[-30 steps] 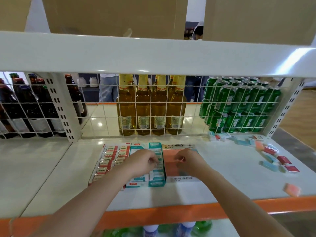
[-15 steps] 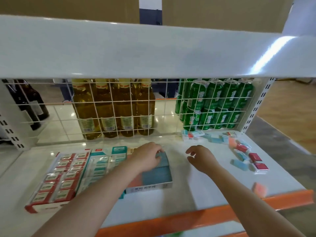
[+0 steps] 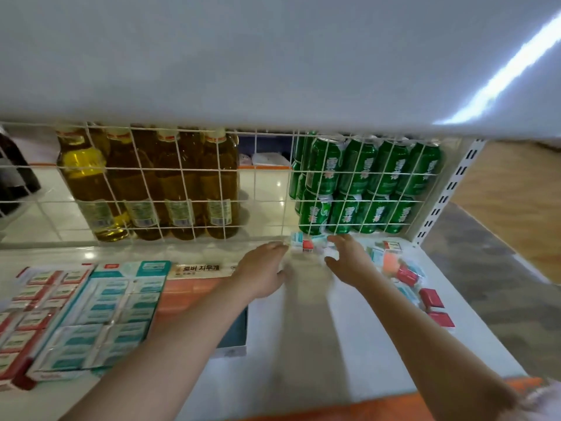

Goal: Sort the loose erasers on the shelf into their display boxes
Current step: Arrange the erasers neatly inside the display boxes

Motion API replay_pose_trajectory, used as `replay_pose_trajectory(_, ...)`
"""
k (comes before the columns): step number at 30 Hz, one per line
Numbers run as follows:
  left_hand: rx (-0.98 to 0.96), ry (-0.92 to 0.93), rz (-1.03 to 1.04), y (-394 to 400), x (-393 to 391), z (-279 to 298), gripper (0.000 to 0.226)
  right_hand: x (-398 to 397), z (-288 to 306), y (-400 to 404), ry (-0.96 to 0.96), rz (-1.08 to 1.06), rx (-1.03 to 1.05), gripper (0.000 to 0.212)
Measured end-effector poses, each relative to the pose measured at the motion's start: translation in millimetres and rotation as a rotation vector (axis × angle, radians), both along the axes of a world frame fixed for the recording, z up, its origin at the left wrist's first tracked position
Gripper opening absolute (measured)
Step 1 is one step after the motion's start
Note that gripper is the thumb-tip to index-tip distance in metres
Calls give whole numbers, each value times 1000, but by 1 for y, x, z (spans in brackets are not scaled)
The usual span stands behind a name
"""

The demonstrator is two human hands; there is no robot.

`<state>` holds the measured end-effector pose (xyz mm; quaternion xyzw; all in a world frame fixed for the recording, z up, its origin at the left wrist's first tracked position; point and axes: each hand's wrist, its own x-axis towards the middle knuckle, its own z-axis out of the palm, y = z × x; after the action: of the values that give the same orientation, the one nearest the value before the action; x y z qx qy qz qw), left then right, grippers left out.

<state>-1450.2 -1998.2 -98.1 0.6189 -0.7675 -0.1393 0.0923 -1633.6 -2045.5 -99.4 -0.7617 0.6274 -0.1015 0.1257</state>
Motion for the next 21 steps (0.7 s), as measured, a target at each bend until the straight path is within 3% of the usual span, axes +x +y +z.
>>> replay_pose_trajectory(6, 76, 18, 46, -16, -20, -9, 70, 1, -8, -21, 39, 124, 122, 62)
replay_pose_trajectory(15, 133, -91, 18, -37, -26, -13, 68, -4, -14, -27, -3, 24, 8, 40)
replay_pose_trajectory(21, 52, 104, 121, -38, -33, -18, 49, -13, -12, -21, -84, 1, 8, 37)
